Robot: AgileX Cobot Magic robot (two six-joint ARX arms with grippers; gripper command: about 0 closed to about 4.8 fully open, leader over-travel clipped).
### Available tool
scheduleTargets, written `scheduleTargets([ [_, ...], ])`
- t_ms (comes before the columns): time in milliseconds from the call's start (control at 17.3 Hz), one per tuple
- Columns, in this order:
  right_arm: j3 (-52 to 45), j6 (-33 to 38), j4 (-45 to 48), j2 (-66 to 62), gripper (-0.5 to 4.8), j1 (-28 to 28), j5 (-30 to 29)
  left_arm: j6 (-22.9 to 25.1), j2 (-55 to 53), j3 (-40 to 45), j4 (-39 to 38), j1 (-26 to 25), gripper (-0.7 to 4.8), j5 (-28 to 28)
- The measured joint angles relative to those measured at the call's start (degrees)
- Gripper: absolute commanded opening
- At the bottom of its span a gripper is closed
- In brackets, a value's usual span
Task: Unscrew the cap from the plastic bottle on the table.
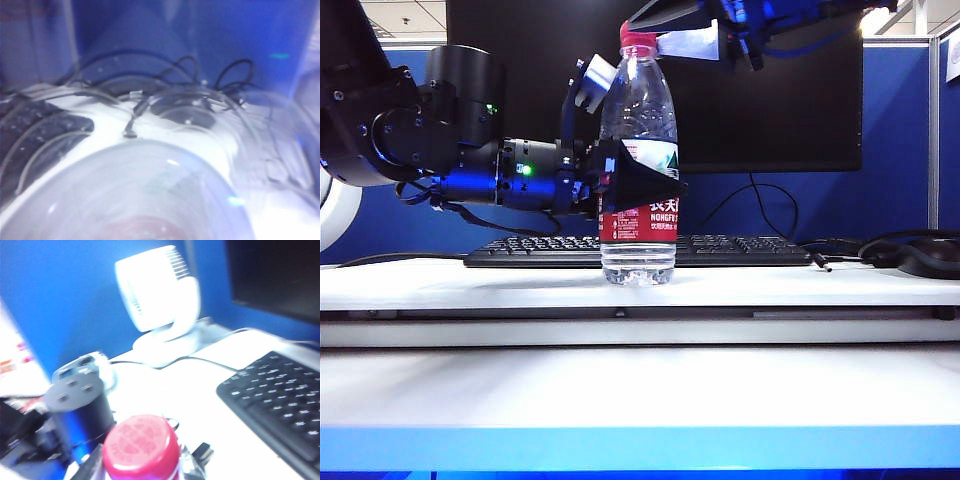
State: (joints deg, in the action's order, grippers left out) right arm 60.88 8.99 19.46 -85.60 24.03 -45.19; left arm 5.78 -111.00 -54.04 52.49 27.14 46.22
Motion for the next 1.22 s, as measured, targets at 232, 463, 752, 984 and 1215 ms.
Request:
scheduleTargets([
  [232,-0.1,1.3,-0.9,0.0,1.34,-2.3,-11.3,-0.2,0.0,-0.3,-0.5,0.0,2.35,-1.3],
  [463,-0.1,1.3,-0.9,0.0,1.59,-3.1,-11.3,-0.2,0.0,-0.3,-0.5,0.2,2.35,-1.2],
  [752,-0.1,1.3,-3.1,0.2,1.60,-4.6,-9.2,-0.3,0.0,-0.3,-0.6,0.2,2.35,-1.3],
  [984,-0.1,0.3,-9.8,2.5,2.37,-7.3,-7.3,-0.1,0.1,-0.3,-0.6,0.2,2.35,-1.9],
  [1215,-0.1,-1.9,-15.6,9.6,3.38,-5.9,9.0,0.0,0.1,-0.3,-0.6,0.2,2.35,-2.8],
])
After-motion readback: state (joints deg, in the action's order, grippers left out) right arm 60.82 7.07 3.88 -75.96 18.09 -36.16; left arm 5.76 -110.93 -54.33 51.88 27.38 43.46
